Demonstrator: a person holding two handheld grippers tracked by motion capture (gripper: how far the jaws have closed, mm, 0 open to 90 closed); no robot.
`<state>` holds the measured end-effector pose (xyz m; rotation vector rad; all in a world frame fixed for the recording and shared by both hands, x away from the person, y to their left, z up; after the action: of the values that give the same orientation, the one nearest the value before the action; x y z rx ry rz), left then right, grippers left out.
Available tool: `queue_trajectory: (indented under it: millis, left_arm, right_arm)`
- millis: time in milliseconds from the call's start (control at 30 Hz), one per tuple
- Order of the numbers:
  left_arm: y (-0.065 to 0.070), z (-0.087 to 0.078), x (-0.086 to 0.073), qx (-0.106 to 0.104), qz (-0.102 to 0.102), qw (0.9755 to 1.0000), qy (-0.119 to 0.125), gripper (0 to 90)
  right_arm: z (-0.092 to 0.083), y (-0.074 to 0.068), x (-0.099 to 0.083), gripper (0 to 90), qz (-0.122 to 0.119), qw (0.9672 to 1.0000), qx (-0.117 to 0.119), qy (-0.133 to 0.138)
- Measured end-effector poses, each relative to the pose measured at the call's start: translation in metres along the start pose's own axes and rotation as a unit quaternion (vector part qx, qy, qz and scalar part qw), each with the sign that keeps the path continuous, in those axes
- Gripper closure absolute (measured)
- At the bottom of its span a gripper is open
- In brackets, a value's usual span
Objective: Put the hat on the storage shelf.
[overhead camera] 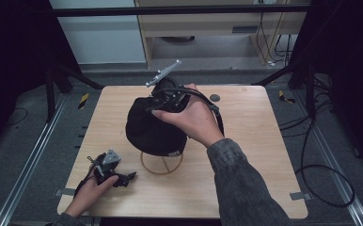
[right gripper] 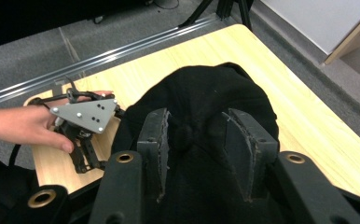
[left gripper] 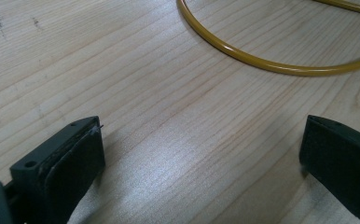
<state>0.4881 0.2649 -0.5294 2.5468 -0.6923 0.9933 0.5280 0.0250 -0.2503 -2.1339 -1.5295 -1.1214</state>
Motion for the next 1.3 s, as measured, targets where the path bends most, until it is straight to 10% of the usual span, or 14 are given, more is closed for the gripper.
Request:
queue_trajectory:
  millis: [633, 1300]
  left_arm:
    - [0.000, 0.000, 0.000, -0.001, 0.000, 1.0000, 0.000, 0.0]
    - [0.000, 0.000, 0.000, -0.001, -0.001, 1.0000, 0.001, 0.0]
  right_arm:
    - [-0.028, 0.001, -0.020, 56.9, 0.018, 0.9992, -0.015, 0.032]
    - [-0.046, 0.004, -0.048, 25.6, 0.043, 0.9962, -0.060, 0.047]
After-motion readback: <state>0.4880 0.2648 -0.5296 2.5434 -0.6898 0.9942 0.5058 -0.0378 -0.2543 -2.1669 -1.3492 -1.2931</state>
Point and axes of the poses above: each handheld gripper's, and its own axes: z roughly forward along the jaws, x roughly out of its top, y roughly to its right, the point moved 3 cm from there along z, roughly forward along the jaws, and after that the axes turned 11 degrees about -z, right-handed, at the moved point
